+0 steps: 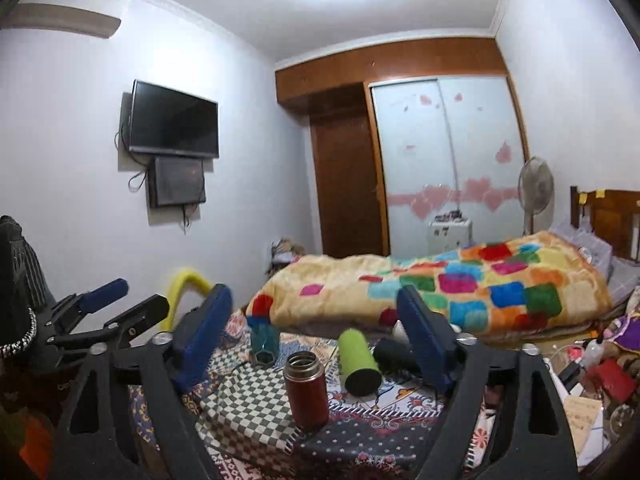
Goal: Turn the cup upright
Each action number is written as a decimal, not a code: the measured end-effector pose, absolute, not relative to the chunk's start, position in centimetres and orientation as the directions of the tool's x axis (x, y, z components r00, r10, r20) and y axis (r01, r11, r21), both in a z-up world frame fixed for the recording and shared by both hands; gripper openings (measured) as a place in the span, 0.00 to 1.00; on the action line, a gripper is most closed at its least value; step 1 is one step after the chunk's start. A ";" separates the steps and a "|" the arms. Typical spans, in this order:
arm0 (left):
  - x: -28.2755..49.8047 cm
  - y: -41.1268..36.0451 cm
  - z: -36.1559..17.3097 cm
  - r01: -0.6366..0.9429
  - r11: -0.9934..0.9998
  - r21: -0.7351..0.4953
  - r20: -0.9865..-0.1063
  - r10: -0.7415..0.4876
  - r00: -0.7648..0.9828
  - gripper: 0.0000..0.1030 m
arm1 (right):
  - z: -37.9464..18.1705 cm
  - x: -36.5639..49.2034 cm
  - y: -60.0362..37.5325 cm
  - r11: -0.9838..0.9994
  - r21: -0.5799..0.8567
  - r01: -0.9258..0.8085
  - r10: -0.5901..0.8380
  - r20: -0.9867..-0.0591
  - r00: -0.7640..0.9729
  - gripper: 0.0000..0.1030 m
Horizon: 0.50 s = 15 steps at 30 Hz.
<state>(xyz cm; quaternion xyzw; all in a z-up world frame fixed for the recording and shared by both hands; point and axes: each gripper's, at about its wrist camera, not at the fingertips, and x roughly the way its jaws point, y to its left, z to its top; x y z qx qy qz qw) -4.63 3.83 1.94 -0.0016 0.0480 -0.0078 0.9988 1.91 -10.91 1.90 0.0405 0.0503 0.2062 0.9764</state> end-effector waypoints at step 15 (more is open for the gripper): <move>-7.1 2.4 1.8 0.006 1.000 0.019 -0.085 -0.004 0.996 1.00 | 0.5 0.8 -12.3 0.927 0.131 -0.352 0.364 -0.090 0.927 1.00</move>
